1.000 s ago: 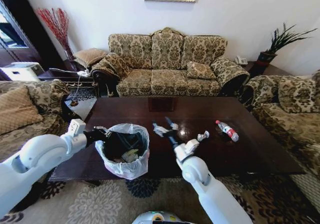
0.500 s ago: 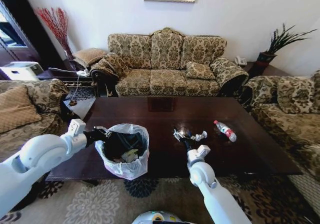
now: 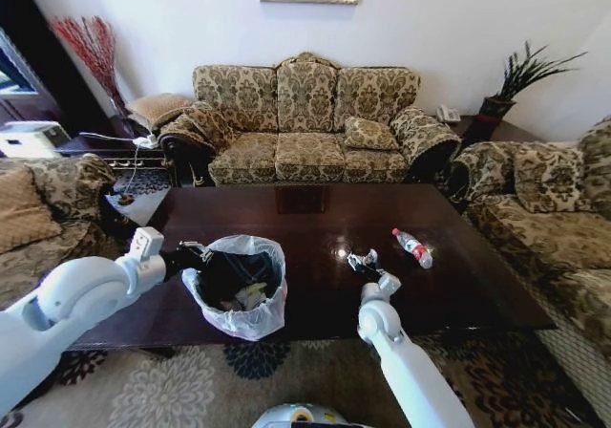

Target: Move to the front of the table and place the trash on the table into the trash bin.

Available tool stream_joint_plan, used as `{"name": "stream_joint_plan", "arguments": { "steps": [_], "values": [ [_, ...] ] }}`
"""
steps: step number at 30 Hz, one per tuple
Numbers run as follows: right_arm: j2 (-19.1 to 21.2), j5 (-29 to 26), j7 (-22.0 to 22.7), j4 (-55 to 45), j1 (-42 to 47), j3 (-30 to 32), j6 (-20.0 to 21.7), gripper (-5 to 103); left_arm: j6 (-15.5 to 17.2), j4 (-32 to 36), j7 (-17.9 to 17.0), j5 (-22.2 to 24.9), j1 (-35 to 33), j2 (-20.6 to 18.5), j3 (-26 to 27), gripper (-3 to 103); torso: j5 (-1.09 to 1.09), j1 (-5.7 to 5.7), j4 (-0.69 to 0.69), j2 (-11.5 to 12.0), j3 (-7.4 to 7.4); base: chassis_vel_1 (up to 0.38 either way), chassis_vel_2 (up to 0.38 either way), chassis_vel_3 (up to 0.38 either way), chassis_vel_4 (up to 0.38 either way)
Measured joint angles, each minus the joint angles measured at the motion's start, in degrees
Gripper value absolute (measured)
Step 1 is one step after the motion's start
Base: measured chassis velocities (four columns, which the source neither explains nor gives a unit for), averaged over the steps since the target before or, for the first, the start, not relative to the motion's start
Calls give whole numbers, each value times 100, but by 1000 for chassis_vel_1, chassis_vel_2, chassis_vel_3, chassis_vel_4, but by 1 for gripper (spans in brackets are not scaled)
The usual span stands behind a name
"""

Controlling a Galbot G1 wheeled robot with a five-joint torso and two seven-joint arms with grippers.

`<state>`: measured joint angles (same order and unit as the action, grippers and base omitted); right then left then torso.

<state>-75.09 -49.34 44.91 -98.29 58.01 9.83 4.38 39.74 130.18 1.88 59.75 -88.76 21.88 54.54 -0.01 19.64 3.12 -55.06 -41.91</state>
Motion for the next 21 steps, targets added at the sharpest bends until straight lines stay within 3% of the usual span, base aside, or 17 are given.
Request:
{"name": "stream_joint_plan", "arguments": {
  "steps": [6,14,16,19,21],
  "values": [
    [39,-738,447,322,-239,87,106,100,0,2,4,0,0,0,0,2,3,0,9,0,0,0,0,0,0],
    [23,-1019,140,824,-608,200,206,103,0,1,2,0,0,0,0,2,-1,0,5,0,0,0,0,0,0],
    [22,-1069,67,902,-672,200,220,100,0,1,1,0,0,0,0,2,-1,0,5,0,0,0,0,0,0],
    [20,-1301,-26,1148,-854,203,263,84,0,1,2,0,0,0,0,2,0,0,5,0,0,0,0,0,0],
    [19,-1329,-51,1199,-874,203,263,84,0,1,2,0,0,0,0,2,0,1,6,0,0,0,0,0,0]
  ]
}}
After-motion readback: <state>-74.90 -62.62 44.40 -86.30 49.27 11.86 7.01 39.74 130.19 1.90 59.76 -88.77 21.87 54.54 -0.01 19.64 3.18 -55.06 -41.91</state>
